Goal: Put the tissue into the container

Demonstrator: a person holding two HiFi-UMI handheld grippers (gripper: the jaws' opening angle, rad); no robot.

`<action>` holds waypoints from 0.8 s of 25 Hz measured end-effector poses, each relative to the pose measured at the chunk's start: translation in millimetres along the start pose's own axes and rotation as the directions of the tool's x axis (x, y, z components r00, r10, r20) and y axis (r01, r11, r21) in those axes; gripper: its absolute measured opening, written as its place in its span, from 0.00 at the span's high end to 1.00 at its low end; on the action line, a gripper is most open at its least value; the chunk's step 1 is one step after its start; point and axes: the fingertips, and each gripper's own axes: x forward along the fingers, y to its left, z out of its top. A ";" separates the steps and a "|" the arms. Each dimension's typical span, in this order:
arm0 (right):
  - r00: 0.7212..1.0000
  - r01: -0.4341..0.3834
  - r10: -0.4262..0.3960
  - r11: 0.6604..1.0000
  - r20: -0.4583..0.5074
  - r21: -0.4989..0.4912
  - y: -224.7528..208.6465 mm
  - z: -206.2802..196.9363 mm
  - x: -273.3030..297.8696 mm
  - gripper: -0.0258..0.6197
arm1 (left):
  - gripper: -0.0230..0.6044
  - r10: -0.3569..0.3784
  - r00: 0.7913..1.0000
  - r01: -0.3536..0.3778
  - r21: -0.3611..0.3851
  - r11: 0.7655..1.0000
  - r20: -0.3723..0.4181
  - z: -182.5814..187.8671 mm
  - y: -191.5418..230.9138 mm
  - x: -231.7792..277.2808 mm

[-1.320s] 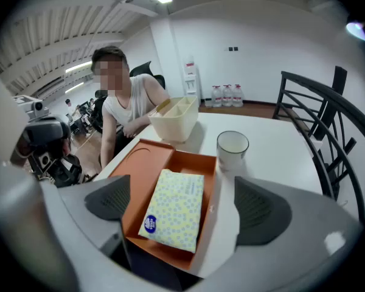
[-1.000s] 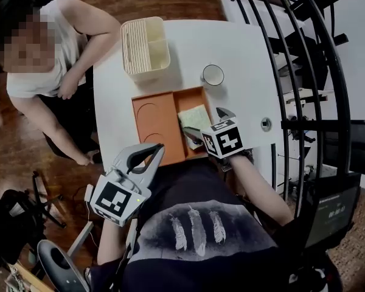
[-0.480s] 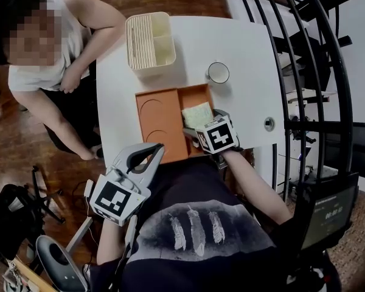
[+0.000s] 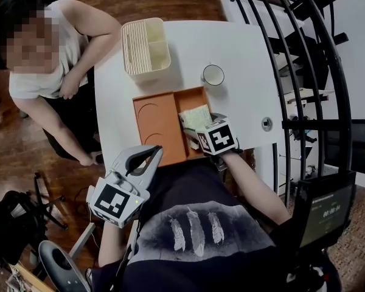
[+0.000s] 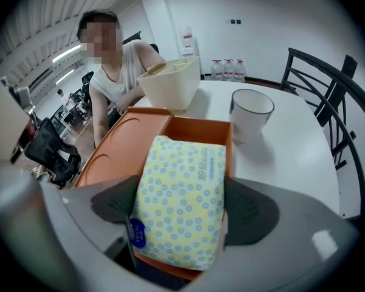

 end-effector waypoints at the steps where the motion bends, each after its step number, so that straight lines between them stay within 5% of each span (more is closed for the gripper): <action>1: 1.000 -0.006 0.005 1.000 0.012 0.013 -0.4 1.6 -3.8 0.27 | 0.94 0.005 1.000 -0.005 -0.003 1.000 0.001 0.8 0.6 -1.6; 7: 0.990 -0.050 0.045 0.998 0.136 0.037 -2.5 30.1 -49.1 0.27 | 0.94 0.032 0.999 -0.032 -0.007 0.999 0.006 1.7 10.6 -10.9; 13: 0.955 -0.004 -0.021 0.996 0.296 0.085 -41.2 51.3 -117.8 0.27 | 0.94 0.040 0.999 -0.040 -0.012 0.999 0.006 -1.6 15.7 -15.4; 20: 0.949 0.129 -0.189 0.964 0.253 0.234 -121.1 6.4 -140.7 0.27 | 0.94 0.008 1.000 -0.008 0.010 1.000 -0.030 -1.6 5.1 -4.3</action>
